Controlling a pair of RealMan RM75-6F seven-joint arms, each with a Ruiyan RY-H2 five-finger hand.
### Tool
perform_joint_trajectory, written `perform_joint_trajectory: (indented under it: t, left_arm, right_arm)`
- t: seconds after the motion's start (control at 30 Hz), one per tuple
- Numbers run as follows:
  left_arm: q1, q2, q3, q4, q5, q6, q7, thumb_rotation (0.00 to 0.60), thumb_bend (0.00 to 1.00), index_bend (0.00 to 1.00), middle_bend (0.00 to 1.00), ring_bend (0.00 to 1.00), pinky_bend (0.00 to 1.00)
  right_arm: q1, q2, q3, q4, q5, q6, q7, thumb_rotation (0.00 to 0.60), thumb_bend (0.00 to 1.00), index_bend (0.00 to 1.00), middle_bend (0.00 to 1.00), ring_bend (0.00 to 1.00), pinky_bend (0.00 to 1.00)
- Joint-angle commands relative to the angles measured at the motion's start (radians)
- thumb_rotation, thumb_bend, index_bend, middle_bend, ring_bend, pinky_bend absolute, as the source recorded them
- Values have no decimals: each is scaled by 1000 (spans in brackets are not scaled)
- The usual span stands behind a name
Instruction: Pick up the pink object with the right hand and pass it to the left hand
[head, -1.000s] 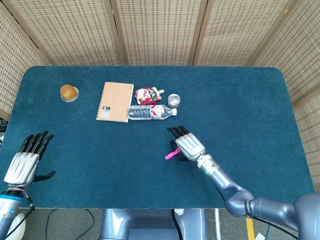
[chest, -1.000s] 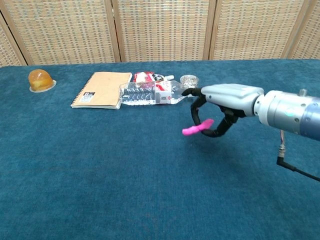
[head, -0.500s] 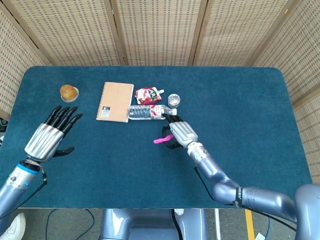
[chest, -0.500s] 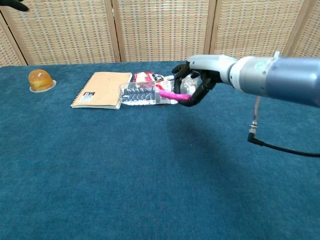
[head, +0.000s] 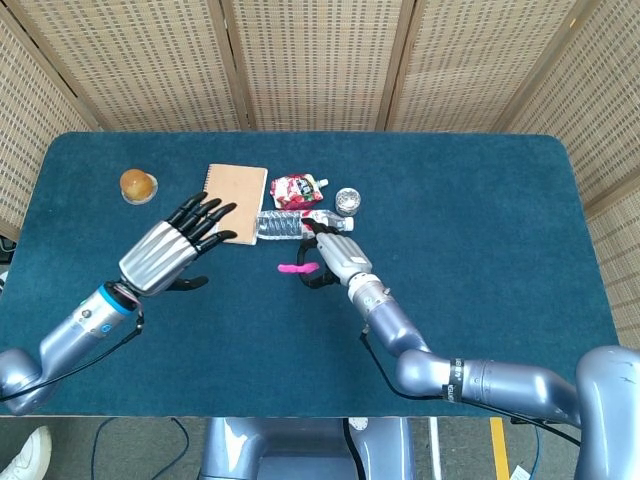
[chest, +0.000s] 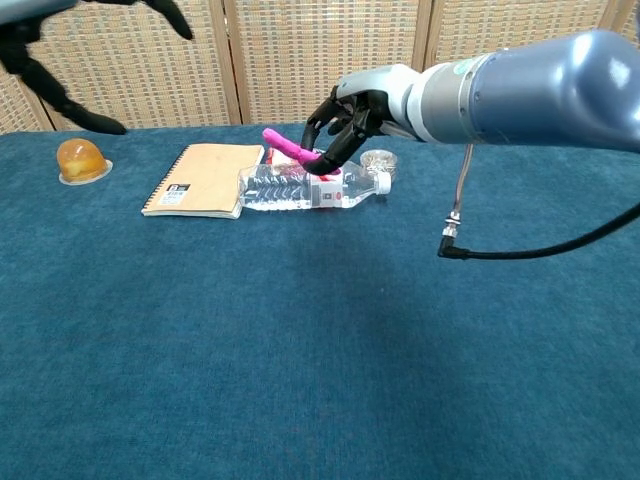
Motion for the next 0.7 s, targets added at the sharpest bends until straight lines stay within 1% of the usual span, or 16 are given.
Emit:
perform_joint_trajectory:
  t: [0.03, 0.23, 0.43, 0.7]
  left_arm:
    - [-31, -32, -8, 5, -7, -24, 27, 600, 0, 269, 0, 0, 0]
    - [-65, -89, -20, 21, -31, -34, 83, 600, 0, 303, 0, 0, 0]
    - [-84, -138, -17, 29, -53, -40, 113, 600, 6, 389, 0, 0, 0]
    - [-103, -213, -12, 57, -83, -34, 138, 600, 98, 454, 0, 0, 0]
  right_arm:
    - [21, 3, 11, -15, 22, 13, 1, 600, 612, 676, 110, 0, 0]
    - [55, 0, 22, -32, 59, 20, 8, 600, 612, 677, 110, 0, 0]
    - [71, 0, 18, -36, 76, 27, 18, 600, 612, 680, 110, 0, 0]
    - [69, 4, -4, -37, 70, 33, 35, 600, 613, 682, 110, 0, 0]
